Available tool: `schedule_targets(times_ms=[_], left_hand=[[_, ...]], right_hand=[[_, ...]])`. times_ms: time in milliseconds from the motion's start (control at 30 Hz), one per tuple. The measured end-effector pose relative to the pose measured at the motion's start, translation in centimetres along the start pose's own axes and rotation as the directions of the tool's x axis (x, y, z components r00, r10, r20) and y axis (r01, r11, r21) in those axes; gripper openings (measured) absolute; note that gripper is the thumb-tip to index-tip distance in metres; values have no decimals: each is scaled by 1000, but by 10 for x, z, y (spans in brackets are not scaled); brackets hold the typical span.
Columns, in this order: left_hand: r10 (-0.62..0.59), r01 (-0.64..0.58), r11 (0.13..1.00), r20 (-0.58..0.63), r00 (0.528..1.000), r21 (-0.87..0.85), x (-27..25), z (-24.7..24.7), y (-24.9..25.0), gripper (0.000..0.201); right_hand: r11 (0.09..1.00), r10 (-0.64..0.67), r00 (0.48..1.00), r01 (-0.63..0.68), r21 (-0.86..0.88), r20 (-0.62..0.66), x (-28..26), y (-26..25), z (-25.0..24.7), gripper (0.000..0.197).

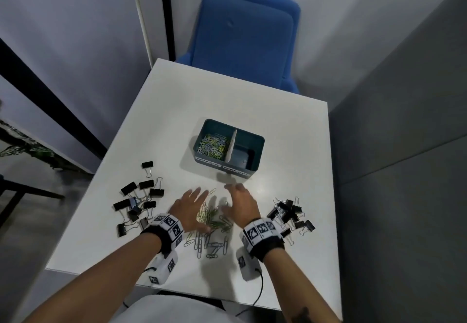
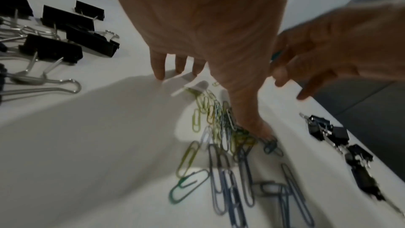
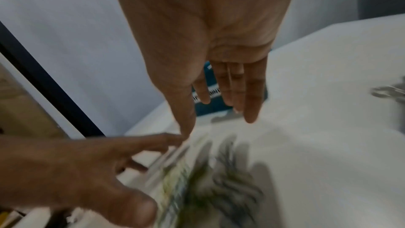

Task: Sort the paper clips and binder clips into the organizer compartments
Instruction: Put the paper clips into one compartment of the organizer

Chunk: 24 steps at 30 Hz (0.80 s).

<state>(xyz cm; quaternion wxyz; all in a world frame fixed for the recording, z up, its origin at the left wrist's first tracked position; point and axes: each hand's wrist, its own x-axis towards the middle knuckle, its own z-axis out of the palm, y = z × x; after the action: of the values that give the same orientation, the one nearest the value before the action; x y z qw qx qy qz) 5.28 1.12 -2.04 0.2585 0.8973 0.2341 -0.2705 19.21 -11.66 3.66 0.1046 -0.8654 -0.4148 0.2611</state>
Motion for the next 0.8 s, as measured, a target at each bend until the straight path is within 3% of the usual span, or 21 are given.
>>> schedule_targets(times_ms=[67,133,333,433,533,600,667,800], left_hand=[[39,-45,992,52,998,114,1,7,3,122],[90,-102,978,74,993,181,0,14,6,122],[325,-327,908,52,944,262,-15,32,11,106],[405,-376,897,-89,910,233,-26,36,0,92],[305,-265,945,-224,926,193,-42,38,-11,94],[150,-127,982,-176,973,136,-51,39,-17,107],[65,-54,994,-115,991,95,-56,41,-19,117],[61,-58,998,-93,994,37,-54,46,-5,107]], right_hand=[[996,72,986,-65,-53,153,-10,19,24,87],[993,94,970,-76,-88,225,-18,30,40,100],[986,-43,977,75,-150,210,-44,22,71,94],[995,-94,983,96,-10,156,-54,24,73,78],[998,-1,998,-3,59,64,-63,40,74,78],[993,100,993,-104,50,70,-67,48,75,84],[987,157,981,-161,28,113,-70,52,77,92],[984,161,982,-168,66,104,-69,42,91,86]])
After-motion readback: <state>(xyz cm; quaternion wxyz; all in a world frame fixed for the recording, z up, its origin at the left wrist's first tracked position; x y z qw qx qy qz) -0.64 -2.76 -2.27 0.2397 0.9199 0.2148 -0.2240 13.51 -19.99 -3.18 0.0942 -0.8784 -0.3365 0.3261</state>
